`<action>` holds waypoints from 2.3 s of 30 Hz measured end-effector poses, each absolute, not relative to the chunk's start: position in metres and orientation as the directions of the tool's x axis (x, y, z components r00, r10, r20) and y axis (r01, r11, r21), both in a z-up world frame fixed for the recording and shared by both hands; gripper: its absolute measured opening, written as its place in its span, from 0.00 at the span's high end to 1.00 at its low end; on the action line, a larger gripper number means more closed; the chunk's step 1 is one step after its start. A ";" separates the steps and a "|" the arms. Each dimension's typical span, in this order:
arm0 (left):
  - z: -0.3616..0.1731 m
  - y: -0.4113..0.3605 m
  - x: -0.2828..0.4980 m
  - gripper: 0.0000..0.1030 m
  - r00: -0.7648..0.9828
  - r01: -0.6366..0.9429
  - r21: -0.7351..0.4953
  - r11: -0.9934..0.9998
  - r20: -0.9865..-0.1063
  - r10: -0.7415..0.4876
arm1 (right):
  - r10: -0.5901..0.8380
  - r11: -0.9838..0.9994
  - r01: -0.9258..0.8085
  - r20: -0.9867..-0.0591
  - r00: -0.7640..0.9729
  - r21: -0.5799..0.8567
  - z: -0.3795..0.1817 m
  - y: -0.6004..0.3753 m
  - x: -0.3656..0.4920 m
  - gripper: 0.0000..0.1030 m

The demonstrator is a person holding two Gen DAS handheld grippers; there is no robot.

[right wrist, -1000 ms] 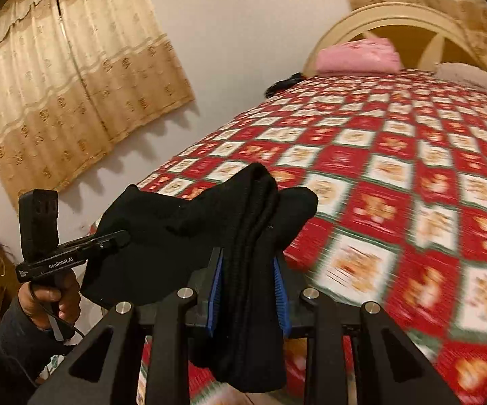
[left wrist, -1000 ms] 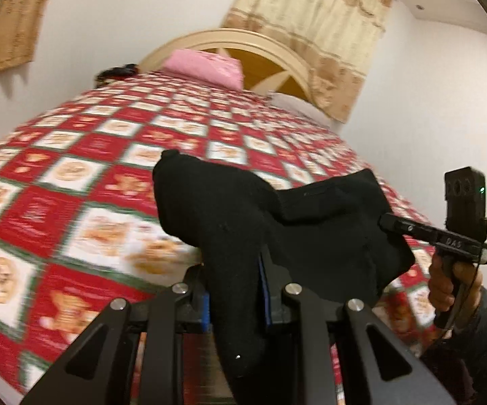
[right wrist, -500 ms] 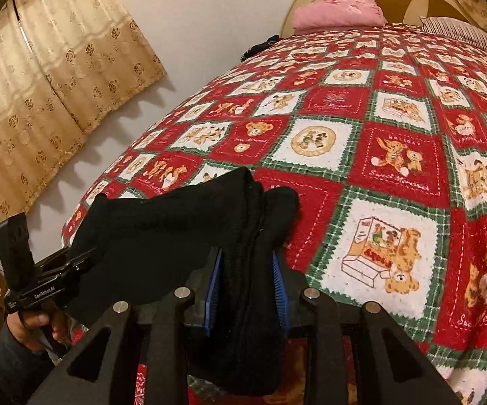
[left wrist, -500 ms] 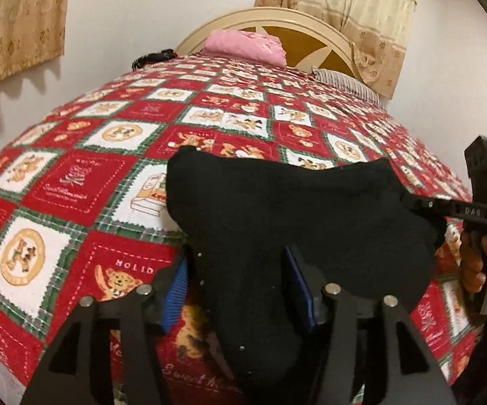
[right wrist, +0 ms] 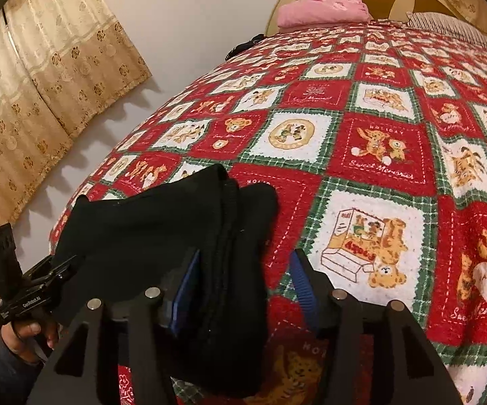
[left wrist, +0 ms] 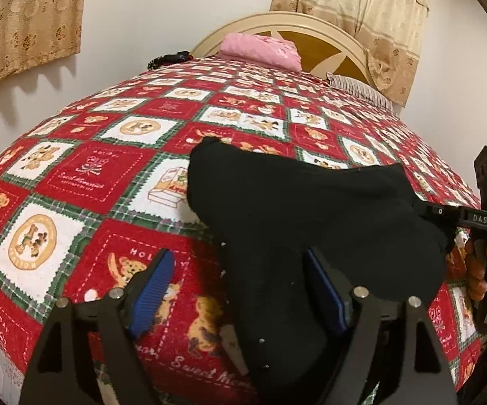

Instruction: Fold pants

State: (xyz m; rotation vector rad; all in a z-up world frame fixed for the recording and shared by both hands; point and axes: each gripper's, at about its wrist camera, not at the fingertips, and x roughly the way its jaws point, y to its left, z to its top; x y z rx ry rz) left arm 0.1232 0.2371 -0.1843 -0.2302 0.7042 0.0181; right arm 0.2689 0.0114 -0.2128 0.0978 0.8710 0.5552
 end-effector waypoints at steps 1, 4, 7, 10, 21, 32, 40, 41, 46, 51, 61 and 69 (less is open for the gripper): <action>-0.184 0.237 0.123 0.19 0.763 -0.096 -0.202 0.975 -0.644 -0.058 | 0.493 0.858 -0.422 -0.699 0.517 0.293 -0.213 0.012 0.268 0.46; -0.184 0.236 0.123 0.18 0.763 -0.101 -0.197 0.975 -0.645 -0.051 | 0.480 0.865 -0.419 -0.702 0.526 0.278 -0.212 0.012 0.267 0.44; -0.184 0.236 0.124 0.14 0.760 -0.116 -0.194 0.974 -0.648 -0.038 | 0.468 0.872 -0.409 -0.702 0.537 0.269 -0.212 0.010 0.266 0.39; -0.185 0.236 0.125 0.10 0.756 -0.137 -0.186 0.973 -0.654 -0.019 | 0.449 0.881 -0.402 -0.705 0.549 0.248 -0.212 0.011 0.266 0.34; -0.141 0.216 0.081 0.06 0.799 -0.161 -0.132 0.978 -0.600 0.050 | 0.359 0.916 -0.382 -0.669 0.651 0.120 -0.168 -0.013 0.210 0.30; -0.097 0.176 0.048 0.05 0.852 -0.096 -0.155 0.983 -0.523 0.001 | 0.363 0.923 -0.368 -0.566 0.740 0.112 -0.108 -0.058 0.116 0.30; -0.086 0.159 0.027 0.05 0.864 -0.076 -0.147 0.986 -0.503 -0.008 | 0.374 0.920 -0.382 -0.498 0.782 0.091 -0.080 -0.071 0.073 0.30; -0.085 0.157 0.026 0.05 0.864 -0.075 -0.146 0.986 -0.503 -0.009 | 0.373 0.920 -0.384 -0.495 0.785 0.083 -0.078 -0.070 0.072 0.30; -0.076 0.150 0.015 0.05 0.873 -0.074 -0.120 0.990 -0.488 0.006 | 0.379 0.917 -0.392 -0.473 0.796 0.075 -0.070 -0.071 0.063 0.30; -0.072 0.144 0.008 0.03 0.876 -0.073 -0.112 0.991 -0.482 0.009 | 0.389 0.912 -0.405 -0.466 0.795 0.069 -0.064 -0.069 0.056 0.30; -0.066 0.134 0.002 0.03 0.881 -0.059 -0.089 0.994 -0.472 0.010 | 0.395 0.906 -0.420 -0.446 0.803 0.047 -0.056 -0.065 0.046 0.30; -0.061 0.132 -0.002 0.03 0.887 -0.060 -0.082 0.995 -0.462 0.016 | 0.402 0.904 -0.426 -0.426 0.811 0.041 -0.049 -0.065 0.038 0.30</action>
